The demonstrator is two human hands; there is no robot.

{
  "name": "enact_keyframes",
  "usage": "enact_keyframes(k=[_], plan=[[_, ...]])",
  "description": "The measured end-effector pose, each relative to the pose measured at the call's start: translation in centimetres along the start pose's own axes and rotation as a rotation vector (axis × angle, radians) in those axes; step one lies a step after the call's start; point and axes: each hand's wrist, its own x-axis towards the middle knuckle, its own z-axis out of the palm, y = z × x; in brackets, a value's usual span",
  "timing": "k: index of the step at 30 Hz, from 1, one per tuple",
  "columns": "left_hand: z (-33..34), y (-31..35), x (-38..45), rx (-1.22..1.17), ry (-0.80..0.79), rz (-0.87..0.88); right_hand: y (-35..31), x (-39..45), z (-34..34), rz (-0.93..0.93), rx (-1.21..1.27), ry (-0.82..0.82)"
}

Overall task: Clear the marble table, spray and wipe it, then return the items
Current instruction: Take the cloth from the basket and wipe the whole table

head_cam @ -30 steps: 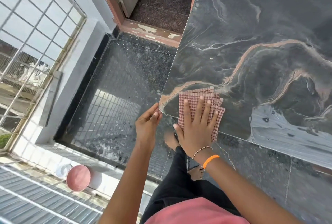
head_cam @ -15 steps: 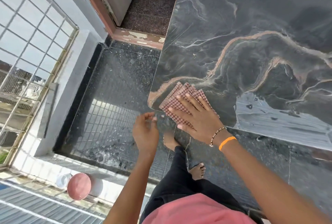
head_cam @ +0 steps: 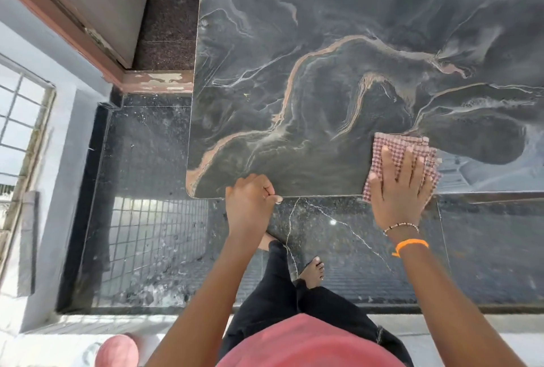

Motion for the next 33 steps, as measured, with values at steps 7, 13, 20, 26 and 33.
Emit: enact_keyframes(k=[7, 13, 20, 26, 33], plan=[[0.1, -0.1, -0.1, 0.122, 0.089, 0.030, -11.2, -2.8, 2.2, -0.479, -0.074, -0.067], [0.5, 0.6, -1.1, 0.190, 0.109, 0.157, -12.5, 4.9, 0.9, -0.655, -0.110, -0.134], [2.4, 4.7, -0.5, 0.220, 0.075, 0.394, -2.5, 10.5, -1.5, -0.315, -0.073, -0.054], [3.8, 7.1, 0.4, 0.219, 0.031, 0.472, 7.0, 10.2, -3.6, 0.022, -0.030, -0.029], [4.5, 7.3, 0.6, 0.202, 0.036, 0.403, 2.3, 2.3, -0.7, 0.306, 0.115, 0.102]])
